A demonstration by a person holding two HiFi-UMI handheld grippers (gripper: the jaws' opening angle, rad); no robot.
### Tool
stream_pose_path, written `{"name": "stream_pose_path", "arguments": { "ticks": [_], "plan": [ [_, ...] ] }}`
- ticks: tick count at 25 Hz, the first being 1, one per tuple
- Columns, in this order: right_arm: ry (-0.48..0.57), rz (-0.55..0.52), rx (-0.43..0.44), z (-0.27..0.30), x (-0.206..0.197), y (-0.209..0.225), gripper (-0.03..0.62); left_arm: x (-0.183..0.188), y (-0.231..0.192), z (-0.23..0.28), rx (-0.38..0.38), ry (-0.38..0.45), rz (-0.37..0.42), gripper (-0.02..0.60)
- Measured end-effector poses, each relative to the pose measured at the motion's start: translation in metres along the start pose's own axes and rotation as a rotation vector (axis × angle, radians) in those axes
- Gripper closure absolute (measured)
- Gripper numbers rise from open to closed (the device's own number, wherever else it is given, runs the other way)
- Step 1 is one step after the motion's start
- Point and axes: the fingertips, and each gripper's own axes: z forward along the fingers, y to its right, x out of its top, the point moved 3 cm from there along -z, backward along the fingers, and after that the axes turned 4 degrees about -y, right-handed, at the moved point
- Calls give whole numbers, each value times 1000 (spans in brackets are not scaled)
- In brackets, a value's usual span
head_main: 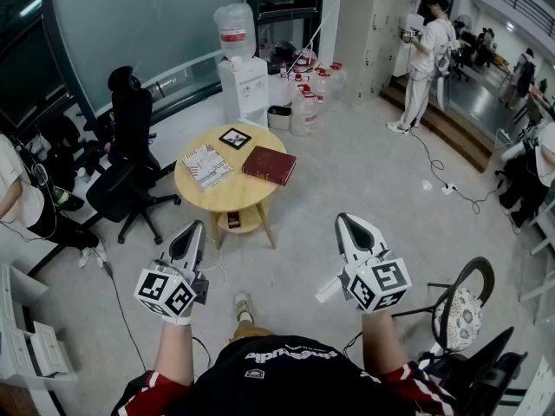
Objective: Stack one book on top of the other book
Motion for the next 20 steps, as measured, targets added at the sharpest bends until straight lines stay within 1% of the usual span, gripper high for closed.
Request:
{"name": "stream_pose_path", "arguments": {
  "ticks": [15,18,20],
  "plan": [
    [8,-32,-3,12,6,-4,568,2,-8,-2,8,5,-17,566],
    [24,-19,2,15,7,-4,568,1,-13,-3,11,3,-17,566],
    [16,-18,8,18,7,-4,568,1,-15,-2,14,2,-21,566]
  ]
}}
